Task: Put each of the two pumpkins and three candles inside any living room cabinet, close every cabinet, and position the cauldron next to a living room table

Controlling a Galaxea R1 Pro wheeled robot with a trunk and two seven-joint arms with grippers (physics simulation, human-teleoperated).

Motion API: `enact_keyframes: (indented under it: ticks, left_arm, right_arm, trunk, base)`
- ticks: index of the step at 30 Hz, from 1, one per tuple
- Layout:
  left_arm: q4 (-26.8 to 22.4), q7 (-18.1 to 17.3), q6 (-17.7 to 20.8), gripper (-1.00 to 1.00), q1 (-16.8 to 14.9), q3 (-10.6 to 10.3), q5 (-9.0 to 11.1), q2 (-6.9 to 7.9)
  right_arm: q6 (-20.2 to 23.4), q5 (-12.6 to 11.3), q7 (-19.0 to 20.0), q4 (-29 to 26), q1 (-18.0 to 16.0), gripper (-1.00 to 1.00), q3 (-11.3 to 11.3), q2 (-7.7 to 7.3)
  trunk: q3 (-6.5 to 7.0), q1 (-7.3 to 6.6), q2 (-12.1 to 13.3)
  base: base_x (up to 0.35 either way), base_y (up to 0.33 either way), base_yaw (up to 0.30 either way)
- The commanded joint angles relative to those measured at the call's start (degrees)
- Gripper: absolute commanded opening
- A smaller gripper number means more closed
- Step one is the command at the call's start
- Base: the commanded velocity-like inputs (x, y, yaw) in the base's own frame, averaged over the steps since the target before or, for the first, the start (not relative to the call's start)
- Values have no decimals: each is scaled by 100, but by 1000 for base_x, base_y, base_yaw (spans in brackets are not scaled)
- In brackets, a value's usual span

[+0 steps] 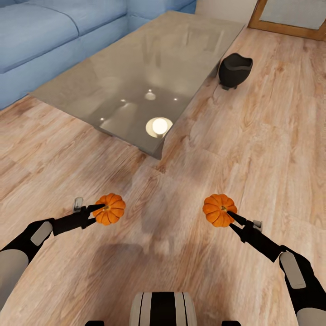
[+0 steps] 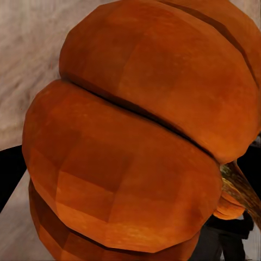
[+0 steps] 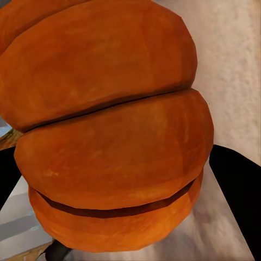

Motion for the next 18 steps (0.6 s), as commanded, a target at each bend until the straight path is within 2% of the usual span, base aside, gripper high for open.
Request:
enact_keyframes:
  ticks: [1,5,11,14,18]
  left_arm:
    - [3,-91,13,-100,-4,-30,21,5]
    - [2,-297,15,-100,-6,-70,18,11]
    - [3,-316,12,-100,-6,-80,11,7]
    - [3,-313,11,-100,-6,-82,6,6]
    - [-2,-316,10,-100,-6,-83,0,5]
  right_arm:
    - [28,3,-12,5,-3,-100,-9,1]
    - [28,21,-58,11,-3,-100,18,2]
    - [28,-16,-290,12,-3,-100,20,8]
    - [28,-25,-327,12,-3,-100,13,8]
    - [28,-30,-348,13,-3,-100,4,9]
  trunk:
    - [20,-3,0]
    - [108,-13,6]
    - [241,-29,14]
    - [308,-37,18]
    - [407,-47,23]
  base:
    - [0,0,0]
    - [-87,0,0]
    - [-43,0,0]
    - [-192,0,-10]
    - [-285,0,-140]
